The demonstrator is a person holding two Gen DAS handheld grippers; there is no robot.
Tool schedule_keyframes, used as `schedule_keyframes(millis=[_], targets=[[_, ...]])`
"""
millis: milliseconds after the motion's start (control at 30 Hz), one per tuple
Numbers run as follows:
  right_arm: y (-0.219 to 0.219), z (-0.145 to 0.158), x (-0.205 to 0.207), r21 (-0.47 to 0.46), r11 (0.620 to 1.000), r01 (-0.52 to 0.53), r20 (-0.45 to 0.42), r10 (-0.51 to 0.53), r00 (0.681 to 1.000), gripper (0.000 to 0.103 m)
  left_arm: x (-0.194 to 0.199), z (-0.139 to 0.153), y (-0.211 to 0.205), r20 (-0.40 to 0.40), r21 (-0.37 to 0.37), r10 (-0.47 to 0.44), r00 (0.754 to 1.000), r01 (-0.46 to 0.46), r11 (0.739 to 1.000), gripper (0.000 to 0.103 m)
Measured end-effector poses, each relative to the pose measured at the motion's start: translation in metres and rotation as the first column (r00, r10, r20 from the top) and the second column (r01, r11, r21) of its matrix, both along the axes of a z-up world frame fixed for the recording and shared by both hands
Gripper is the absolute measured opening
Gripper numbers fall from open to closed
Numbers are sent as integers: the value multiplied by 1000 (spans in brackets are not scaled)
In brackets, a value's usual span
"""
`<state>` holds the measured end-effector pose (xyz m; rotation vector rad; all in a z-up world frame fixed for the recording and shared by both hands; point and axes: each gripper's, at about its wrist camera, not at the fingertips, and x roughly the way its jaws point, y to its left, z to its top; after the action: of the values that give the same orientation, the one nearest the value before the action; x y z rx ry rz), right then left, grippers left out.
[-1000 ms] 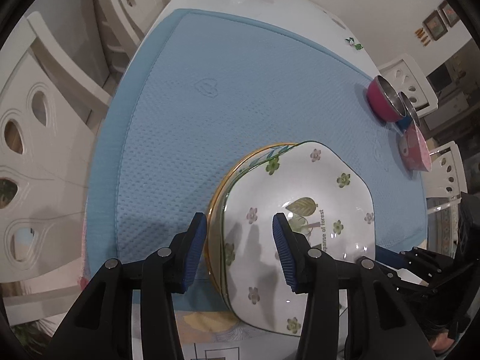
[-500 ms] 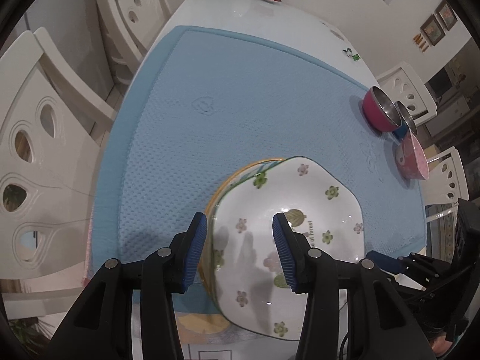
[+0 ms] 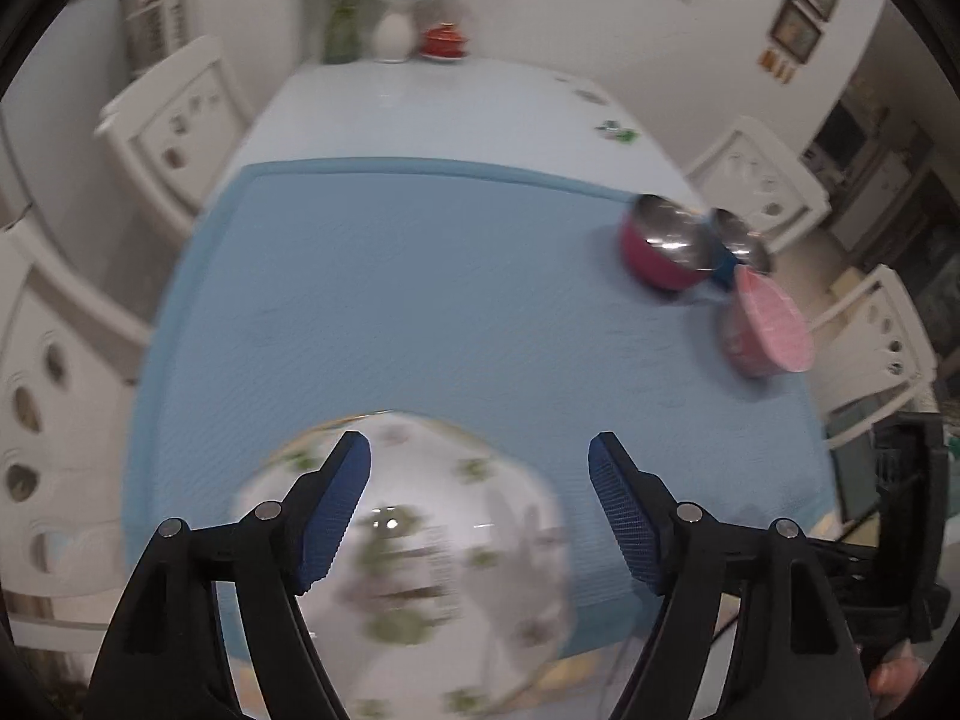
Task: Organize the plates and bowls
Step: 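Move both grippers toward the pink cartoon-print bowl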
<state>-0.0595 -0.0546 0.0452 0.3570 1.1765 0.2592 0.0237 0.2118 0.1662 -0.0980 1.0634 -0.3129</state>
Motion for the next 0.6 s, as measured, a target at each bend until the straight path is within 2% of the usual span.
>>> schedule_keyframes(millis=[167, 400, 600], targets=[[-70, 19, -1, 5, 994, 106, 39, -106, 994, 56, 9, 7, -61, -15, 4, -58, 998, 58, 998, 74], [-165, 38, 0, -1, 969, 245, 77, -245, 967, 57, 25, 9, -146, -29, -22, -147, 989, 146, 989, 74], [-207, 48, 16, 0, 963, 268, 98, -267, 959, 57, 53, -4, -212, -49, -66, -173, 984, 169, 983, 74]])
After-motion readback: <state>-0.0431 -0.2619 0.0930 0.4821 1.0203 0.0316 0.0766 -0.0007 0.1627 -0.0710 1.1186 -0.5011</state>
